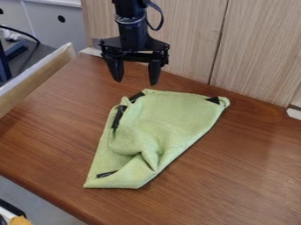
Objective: Fold the cloth from the bottom to the top
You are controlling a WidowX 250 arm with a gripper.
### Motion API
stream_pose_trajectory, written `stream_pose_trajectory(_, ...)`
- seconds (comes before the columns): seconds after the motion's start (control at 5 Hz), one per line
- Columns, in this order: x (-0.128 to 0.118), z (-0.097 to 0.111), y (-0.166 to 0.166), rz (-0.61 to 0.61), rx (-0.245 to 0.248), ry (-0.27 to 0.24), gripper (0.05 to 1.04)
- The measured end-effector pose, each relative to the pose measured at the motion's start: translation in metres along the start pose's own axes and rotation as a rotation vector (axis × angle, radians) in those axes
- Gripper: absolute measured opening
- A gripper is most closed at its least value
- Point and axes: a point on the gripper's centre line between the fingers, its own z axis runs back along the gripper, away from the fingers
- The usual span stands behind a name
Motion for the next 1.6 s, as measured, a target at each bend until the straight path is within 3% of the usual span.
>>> stream_pose_trajectory(0.4, -0.025, -0.013, 0.002, -0.012, 0.013, 0.049, 1.001)
stream_pose_trajectory(0.6, -0.035, -0.001, 0.002, -0.003, 0.003, 0.018, 1.001)
stream_pose_trajectory(0.8, -0.059, -0.006, 0.002, 0.019, -0.001, 0.031, 1.001)
stream_pose_trajectory(1.6, -0.146, -0.065, 0.012, -0.065, -0.033, 0.097, 1.001)
